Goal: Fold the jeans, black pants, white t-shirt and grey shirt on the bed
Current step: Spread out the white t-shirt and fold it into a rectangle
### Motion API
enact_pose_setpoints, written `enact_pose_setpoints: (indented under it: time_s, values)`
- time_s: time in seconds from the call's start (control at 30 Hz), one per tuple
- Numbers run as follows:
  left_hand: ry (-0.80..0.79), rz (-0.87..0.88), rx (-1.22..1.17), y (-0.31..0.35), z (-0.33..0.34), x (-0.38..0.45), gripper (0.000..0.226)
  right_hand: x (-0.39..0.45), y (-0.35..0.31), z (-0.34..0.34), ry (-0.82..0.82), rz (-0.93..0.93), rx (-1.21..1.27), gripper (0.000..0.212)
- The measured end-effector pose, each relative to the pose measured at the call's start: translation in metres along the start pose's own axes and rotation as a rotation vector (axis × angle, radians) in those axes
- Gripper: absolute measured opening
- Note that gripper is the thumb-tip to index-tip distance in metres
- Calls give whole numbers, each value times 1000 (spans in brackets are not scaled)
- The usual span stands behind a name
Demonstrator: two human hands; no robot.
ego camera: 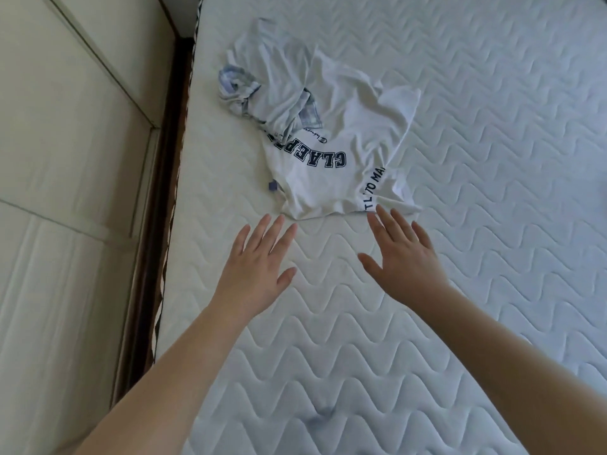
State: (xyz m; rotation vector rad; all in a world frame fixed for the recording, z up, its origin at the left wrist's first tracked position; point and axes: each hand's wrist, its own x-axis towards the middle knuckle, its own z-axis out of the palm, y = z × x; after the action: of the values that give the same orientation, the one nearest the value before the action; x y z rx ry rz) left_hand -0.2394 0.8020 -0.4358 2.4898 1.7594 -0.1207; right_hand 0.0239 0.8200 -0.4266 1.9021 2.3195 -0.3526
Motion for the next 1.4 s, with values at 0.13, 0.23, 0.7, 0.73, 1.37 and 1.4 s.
enact_pose_setpoints:
  time_s: [0.13,0.23,0.7,0.73,1.37,1.4]
  values:
    - [-19,14,17,-12,76,63,74,81,3,58,-27,24,41,72]
    - [-61,59,85,-16,132,113,77,142,7,100,-54,31,83,74]
    - [-51,-68,17,-69,290,245,66,278,62,274,-124,192,288,69]
    - [-23,-77,5,-67,297,245,66,280,63,276,-106,190,285,69]
    - [-28,-88,-97,-21,296,192,49,234,66,270,-80,114,392,52]
    - [-58,-87,-69,-16,294,182,49,220,63,271,-91,110,396,52]
